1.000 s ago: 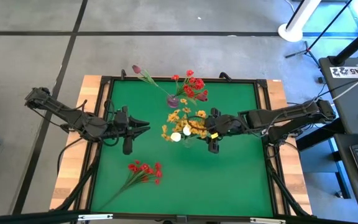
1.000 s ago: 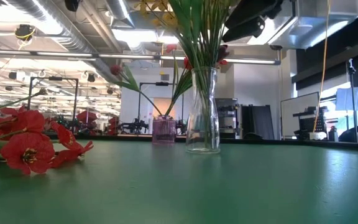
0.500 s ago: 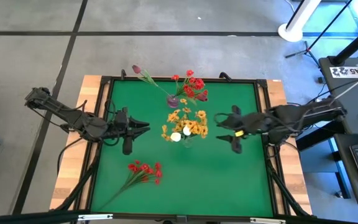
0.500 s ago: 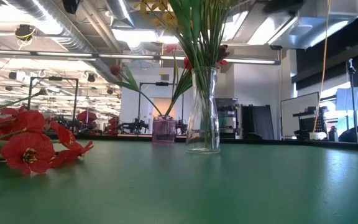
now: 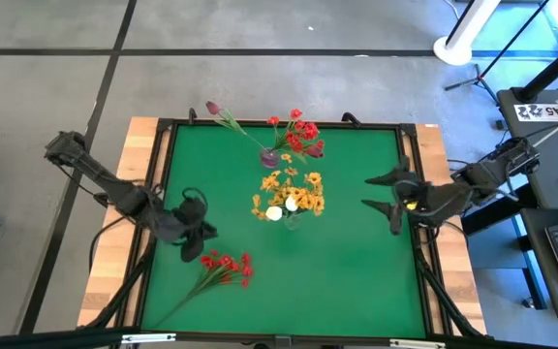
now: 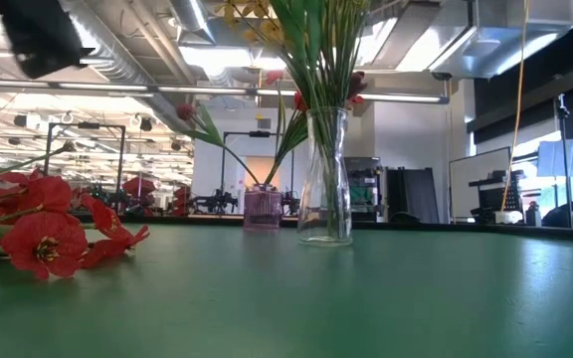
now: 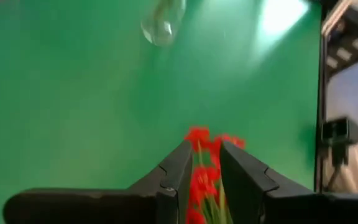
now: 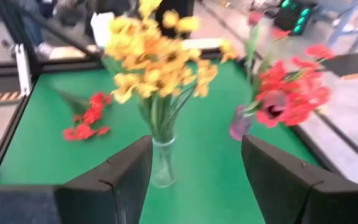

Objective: Sort flowers into vase by color
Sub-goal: Put the red flowers into the purple vase

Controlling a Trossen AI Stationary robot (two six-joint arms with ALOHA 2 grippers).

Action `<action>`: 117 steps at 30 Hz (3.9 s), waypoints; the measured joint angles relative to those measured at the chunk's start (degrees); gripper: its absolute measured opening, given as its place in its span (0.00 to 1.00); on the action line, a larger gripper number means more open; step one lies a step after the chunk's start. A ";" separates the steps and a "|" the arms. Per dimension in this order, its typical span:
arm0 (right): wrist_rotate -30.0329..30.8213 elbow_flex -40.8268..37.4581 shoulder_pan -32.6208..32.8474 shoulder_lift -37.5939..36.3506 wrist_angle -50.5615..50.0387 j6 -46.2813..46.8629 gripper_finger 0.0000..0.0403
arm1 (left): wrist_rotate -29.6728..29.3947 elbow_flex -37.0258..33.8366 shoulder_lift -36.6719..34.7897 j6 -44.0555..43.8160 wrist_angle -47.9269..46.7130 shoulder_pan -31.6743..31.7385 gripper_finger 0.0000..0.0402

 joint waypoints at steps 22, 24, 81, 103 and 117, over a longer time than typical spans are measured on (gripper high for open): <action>2.64 -1.25 0.88 -0.90 -1.11 1.52 0.61 | 12.32 7.29 22.40 -21.06 -0.26 -16.30 0.19; 2.64 -1.25 0.89 -0.89 -1.35 1.69 0.61 | 16.19 8.20 24.59 -22.18 -1.74 -16.36 0.19; 5.73 -1.27 0.88 -0.22 -3.16 2.93 0.61 | -26.95 24.31 15.83 -3.06 -19.84 -4.74 0.02; 15.29 -10.15 -5.89 -0.77 -2.15 1.39 0.61 | 12.49 24.41 5.69 57.61 31.71 39.47 0.02; 0.52 -10.25 -15.75 -0.74 6.27 -11.21 0.61 | 40.78 6.49 9.90 50.19 57.52 66.70 0.02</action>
